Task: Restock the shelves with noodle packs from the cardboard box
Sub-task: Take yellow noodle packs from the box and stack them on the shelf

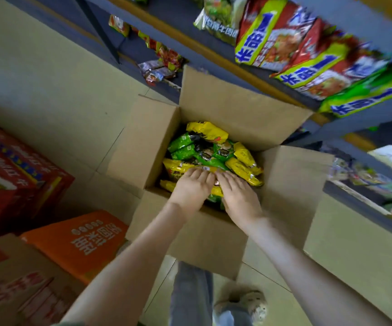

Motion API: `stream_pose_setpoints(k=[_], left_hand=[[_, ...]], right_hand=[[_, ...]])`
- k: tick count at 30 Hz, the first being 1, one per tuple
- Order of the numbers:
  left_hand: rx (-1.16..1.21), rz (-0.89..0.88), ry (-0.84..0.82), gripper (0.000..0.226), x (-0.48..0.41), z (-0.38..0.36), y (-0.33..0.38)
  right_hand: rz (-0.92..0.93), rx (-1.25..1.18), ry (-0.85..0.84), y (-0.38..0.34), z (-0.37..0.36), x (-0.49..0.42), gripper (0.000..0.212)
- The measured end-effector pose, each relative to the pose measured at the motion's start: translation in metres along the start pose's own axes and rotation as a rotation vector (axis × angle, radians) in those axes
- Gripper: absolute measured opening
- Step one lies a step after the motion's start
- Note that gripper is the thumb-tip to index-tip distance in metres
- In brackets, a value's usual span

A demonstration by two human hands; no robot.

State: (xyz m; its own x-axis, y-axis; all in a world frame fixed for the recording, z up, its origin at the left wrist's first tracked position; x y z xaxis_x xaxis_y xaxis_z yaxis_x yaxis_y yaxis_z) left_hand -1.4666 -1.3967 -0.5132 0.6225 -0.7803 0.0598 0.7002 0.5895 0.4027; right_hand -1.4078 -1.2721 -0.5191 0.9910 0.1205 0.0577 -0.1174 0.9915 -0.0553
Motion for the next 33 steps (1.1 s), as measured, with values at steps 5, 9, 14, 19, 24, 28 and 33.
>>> stream_pose_setpoints(k=[5, 9, 14, 19, 24, 28, 33], left_hand=[[-0.037, -0.098, 0.114, 0.029, -0.009, 0.076, 0.118], [-0.087, -0.168, 0.196, 0.029, -0.013, 0.131, 0.23], [-0.117, -0.292, 0.264, 0.02, -0.024, 0.18, 0.365], [-0.052, -0.462, 0.369, 0.045, -0.038, 0.215, 0.46], [-0.025, -0.681, 0.419, 0.058, -0.062, 0.251, 0.519], [-0.089, -0.864, 0.54, 0.055, -0.095, 0.273, 0.56], [-0.101, -1.023, 0.673, 0.037, -0.138, 0.293, 0.618]], right_hand=[[-0.016, 0.022, 0.155, 0.052, 0.118, 0.066, 0.049], [-0.048, 0.1, 0.286, 0.098, 0.215, 0.139, 0.052], [-0.146, 0.18, 0.32, 0.159, 0.308, 0.234, 0.06], [-0.265, 0.276, 0.392, 0.211, 0.379, 0.309, 0.064], [-0.266, 0.339, 0.45, 0.253, 0.433, 0.352, 0.069], [-0.334, 0.39, 0.571, 0.286, 0.469, 0.371, 0.07], [-0.383, 0.442, 0.743, 0.333, 0.507, 0.397, 0.072]])
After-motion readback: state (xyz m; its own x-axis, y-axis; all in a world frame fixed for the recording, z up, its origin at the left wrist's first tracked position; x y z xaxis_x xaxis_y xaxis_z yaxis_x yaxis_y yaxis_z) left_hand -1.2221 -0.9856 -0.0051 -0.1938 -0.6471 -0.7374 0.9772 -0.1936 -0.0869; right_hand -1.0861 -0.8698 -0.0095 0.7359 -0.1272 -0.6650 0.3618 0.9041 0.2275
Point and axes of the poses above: each hand's wrist, its own x-axis away from the middle knuckle, its own z-axis out of the back of the hand, y = z × x, the point moved 2 cm from there along -x, towards the middle knuckle, and after that the axes turned 15 degrees about x, right-handed, at the moved point
